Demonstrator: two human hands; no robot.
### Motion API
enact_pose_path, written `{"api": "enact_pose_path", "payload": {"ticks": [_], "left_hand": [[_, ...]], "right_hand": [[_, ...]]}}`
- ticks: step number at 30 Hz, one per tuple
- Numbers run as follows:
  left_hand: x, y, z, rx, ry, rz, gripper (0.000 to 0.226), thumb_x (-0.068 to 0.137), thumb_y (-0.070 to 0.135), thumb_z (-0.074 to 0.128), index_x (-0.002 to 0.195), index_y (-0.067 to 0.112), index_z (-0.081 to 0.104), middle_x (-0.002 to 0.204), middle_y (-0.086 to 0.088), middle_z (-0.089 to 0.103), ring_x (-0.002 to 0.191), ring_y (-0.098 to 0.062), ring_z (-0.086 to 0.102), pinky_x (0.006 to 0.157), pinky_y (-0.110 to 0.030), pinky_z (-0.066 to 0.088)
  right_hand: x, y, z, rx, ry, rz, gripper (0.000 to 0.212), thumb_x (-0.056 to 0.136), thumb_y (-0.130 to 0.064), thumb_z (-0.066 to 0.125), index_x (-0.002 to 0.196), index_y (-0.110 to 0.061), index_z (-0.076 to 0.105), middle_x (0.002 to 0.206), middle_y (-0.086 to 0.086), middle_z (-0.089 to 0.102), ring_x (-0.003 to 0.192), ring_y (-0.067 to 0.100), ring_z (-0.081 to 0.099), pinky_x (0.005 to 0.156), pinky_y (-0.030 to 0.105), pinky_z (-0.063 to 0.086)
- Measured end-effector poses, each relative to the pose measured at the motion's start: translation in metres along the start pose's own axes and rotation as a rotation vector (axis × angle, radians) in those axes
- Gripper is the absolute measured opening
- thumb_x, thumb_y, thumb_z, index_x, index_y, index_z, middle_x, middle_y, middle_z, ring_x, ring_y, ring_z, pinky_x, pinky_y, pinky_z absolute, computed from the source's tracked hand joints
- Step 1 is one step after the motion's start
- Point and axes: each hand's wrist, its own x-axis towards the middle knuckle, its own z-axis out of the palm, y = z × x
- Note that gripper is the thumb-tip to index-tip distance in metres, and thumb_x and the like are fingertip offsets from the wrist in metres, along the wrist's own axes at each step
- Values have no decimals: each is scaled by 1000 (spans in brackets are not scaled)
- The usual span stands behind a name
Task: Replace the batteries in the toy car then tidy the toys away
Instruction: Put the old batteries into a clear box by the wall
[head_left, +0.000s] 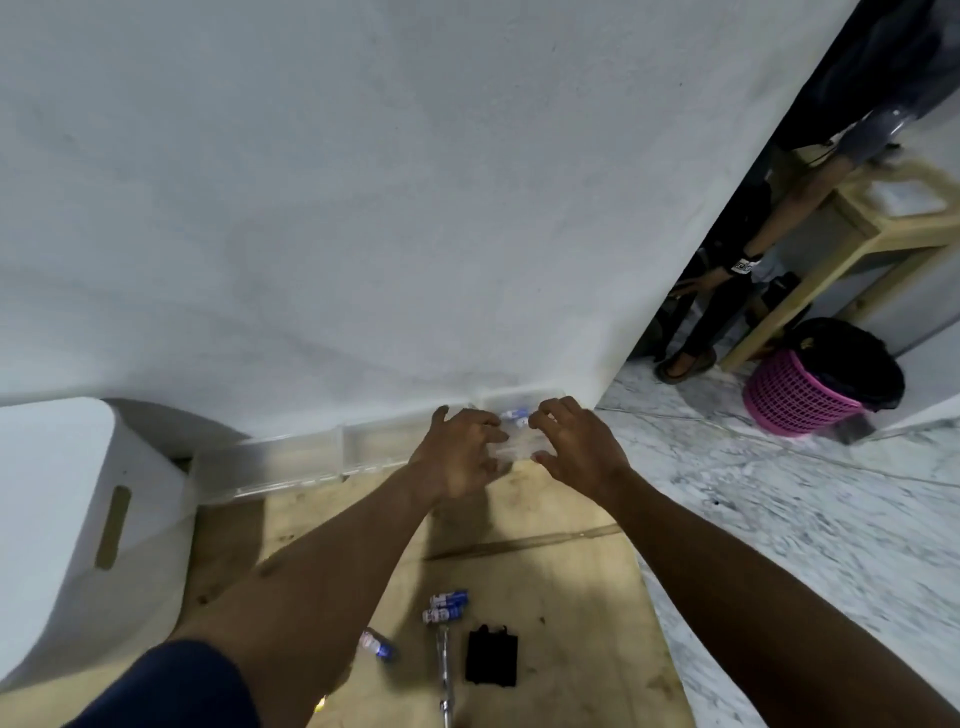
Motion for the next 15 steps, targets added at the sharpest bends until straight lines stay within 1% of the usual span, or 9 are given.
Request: {"api": "enact_pose_path", "payload": {"ticks": [1, 2, 4, 5, 7, 10, 11, 13, 15], "left_hand": [[-8, -3, -5, -5, 3, 3, 39, 89, 37, 59, 126, 28, 68, 139, 9, 56, 136, -10, 43, 114, -44, 23], [-17, -7, -9, -11, 31, -7, 39, 87, 36, 56, 123, 28, 69, 135, 8, 60, 132, -12, 47, 111, -42, 27], [-42, -20, -20, -72, 106, -90, 43, 81, 37, 51, 117, 28, 72, 125, 6, 66, 121, -18, 56, 104, -39, 39], [-54, -27, -24, -134, 145, -146, 42, 81, 36, 50, 115, 26, 73, 123, 5, 68, 117, -19, 58, 101, -40, 42], [-85, -44, -33, -231, 199, -252, 33, 86, 30, 56, 113, 25, 74, 122, 3, 68, 115, -20, 59, 100, -40, 44], [-130, -66, -38, -320, 233, -399, 26, 89, 23, 62, 112, 26, 73, 121, 2, 67, 115, -21, 59, 99, -37, 46], [-146, -74, -38, -343, 240, -445, 26, 89, 22, 62, 113, 26, 72, 120, -1, 66, 114, -22, 59, 97, -36, 47], [-175, -87, -33, -388, 231, -514, 30, 87, 21, 65, 117, 23, 71, 122, -6, 64, 114, -26, 60, 95, -34, 49], [-198, -95, -24, -426, 184, -579, 43, 86, 23, 67, 128, 20, 63, 129, -9, 60, 116, -28, 59, 95, -34, 50]], "right_hand": [[0, -4, -4, -19, -12, 14, 46, 78, -34, 79, 118, -16, 65, 120, 5, 63, 113, 27, 57, 92, 38, 46], [-1, -8, -8, -42, -9, 21, 46, 77, -37, 77, 116, -17, 66, 119, 5, 63, 113, 27, 57, 95, 41, 43], [-4, -17, -16, -90, 41, 5, 41, 76, -40, 76, 110, -18, 68, 113, 4, 66, 108, 27, 60, 94, 45, 42], [-6, -20, -20, -102, 78, -9, 37, 76, -37, 76, 108, -19, 69, 109, 3, 67, 104, 26, 62, 91, 44, 43], [-13, -36, -25, -100, 152, -42, 32, 77, -31, 75, 107, -19, 68, 106, 1, 68, 98, 25, 64, 86, 42, 46], [-25, -64, -27, -48, 192, -78, 27, 79, -23, 73, 104, -17, 68, 104, 3, 70, 95, 27, 65, 81, 39, 49], [-31, -76, -26, -16, 190, -84, 26, 79, -20, 73, 103, -16, 68, 102, 4, 70, 94, 28, 66, 80, 39, 50], [-47, -102, -20, 49, 132, -87, 25, 80, -18, 73, 104, -17, 69, 99, 4, 70, 92, 27, 66, 80, 39, 54], [-63, -129, -12, 114, 35, -62, 24, 85, -22, 69, 108, -21, 67, 99, 1, 69, 91, 21, 64, 81, 39, 54]]}}
